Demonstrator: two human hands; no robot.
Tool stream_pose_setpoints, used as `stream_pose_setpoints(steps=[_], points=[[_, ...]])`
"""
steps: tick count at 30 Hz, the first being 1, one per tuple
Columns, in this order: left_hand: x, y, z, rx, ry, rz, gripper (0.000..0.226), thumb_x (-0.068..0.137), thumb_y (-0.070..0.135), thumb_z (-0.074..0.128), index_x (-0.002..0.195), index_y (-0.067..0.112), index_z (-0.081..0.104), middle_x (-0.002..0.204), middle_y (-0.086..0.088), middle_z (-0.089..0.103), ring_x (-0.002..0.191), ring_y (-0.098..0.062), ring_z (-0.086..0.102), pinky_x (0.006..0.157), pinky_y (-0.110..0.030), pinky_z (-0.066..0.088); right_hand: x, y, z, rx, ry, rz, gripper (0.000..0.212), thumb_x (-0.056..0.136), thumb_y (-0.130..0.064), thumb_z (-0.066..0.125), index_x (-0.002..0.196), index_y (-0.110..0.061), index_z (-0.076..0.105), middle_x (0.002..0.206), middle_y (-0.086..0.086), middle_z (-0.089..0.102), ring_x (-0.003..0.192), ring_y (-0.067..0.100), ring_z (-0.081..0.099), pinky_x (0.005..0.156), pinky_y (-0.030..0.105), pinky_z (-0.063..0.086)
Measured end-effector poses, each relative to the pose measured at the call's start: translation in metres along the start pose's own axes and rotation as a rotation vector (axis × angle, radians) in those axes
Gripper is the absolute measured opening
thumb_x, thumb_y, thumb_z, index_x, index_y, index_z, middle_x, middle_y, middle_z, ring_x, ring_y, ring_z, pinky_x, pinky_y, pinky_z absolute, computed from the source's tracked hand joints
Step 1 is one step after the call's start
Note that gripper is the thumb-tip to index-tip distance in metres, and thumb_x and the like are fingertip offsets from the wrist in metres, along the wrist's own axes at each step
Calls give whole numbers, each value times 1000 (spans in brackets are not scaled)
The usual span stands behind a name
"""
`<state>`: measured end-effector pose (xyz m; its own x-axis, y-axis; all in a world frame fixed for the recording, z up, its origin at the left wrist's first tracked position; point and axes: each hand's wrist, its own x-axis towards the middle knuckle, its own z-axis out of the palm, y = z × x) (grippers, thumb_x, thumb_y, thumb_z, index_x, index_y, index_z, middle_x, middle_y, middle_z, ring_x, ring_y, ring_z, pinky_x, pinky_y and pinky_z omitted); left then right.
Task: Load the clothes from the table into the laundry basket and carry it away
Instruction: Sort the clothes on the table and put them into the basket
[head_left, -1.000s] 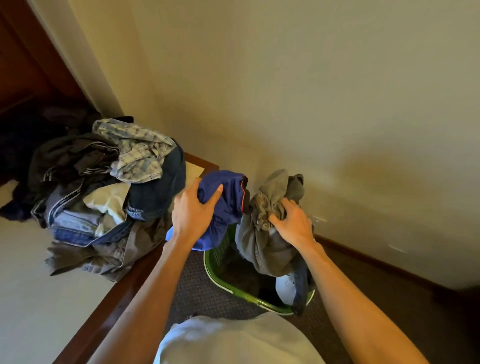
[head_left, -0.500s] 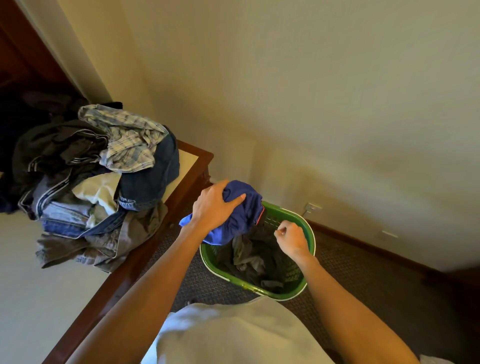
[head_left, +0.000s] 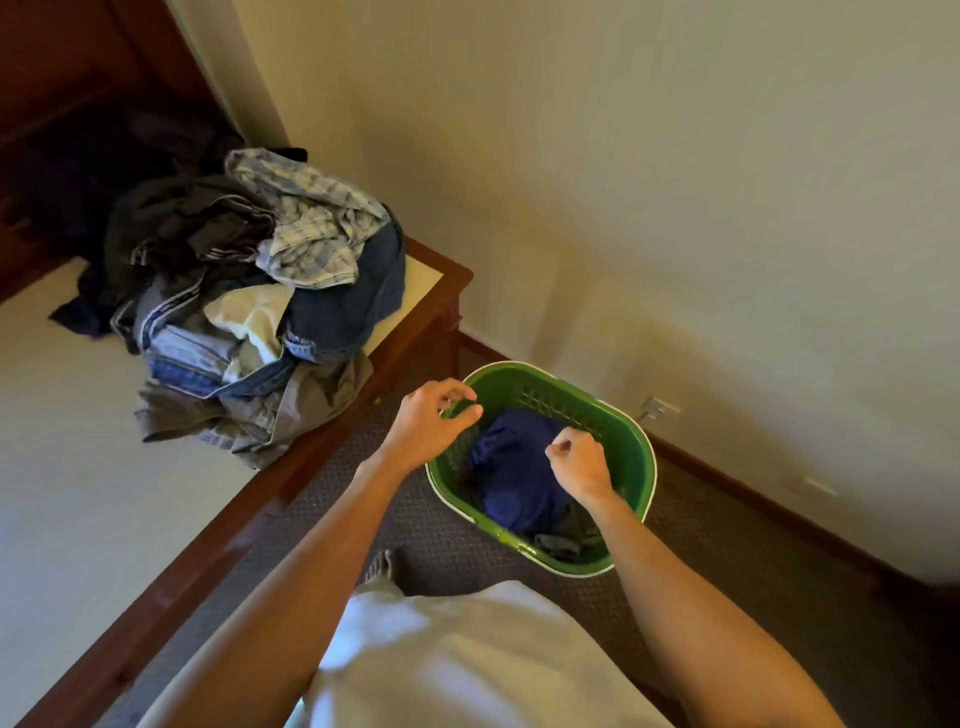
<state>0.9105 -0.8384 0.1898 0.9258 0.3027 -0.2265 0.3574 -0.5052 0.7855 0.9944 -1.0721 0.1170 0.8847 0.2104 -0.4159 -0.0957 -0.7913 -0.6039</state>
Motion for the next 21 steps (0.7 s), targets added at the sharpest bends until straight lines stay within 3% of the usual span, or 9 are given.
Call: stream_pose_setpoints(steps=[4,8,10,12,15,18,21], points=[[-18,-27,-29,-1,85,-75,22,89,40,73,109,31,69,109,8,67,99,-8,63,81,-18,47,5,-44,26,-15,-84,-81,10,95,-20,60,89,-15,66,88,-1,67,86,19,62,81,38,51],[-30,-53,-69,-16,192,-116,29,90,40,72,116,32,65,111,6,66,101,-11,63,90,-30,51,10,-109,58,24,-124,-208,9,92,-19,64,84,-18,65,81,-4,66,82,16,63,76,32,47],[-35,-69,-91,-22,260,-137,31,90,39,72,119,31,63,111,4,65,102,-12,63,91,-32,52,11,-148,73,66,-131,-267,7,92,-22,66,89,-17,62,75,-5,64,80,18,64,75,34,49],[-40,-87,-116,-18,331,-149,32,89,37,72,120,29,63,111,3,66,103,-13,63,91,-34,52,10,-192,89,105,-145,-329,18,91,-29,68,102,-17,59,74,-5,63,81,18,65,77,36,51],[-46,-117,-158,-12,425,-172,33,89,31,72,121,25,65,107,4,68,99,-14,64,84,-31,50,6,-250,120,77,-182,-453,31,89,-39,69,111,-23,55,96,-1,64,95,19,62,82,39,53],[-52,-149,-195,-25,500,-219,29,89,23,71,118,22,68,103,4,68,95,-13,65,75,-23,42,6,-296,161,-108,-112,-673,39,86,-43,70,117,-24,56,114,-1,60,113,23,54,90,43,51],[-62,-183,-219,2,541,-257,33,85,20,71,117,25,68,101,1,73,94,-18,68,75,-28,50,5,-327,205,-348,-102,-796,58,84,-47,71,134,-25,52,136,1,53,131,27,42,101,49,44]])
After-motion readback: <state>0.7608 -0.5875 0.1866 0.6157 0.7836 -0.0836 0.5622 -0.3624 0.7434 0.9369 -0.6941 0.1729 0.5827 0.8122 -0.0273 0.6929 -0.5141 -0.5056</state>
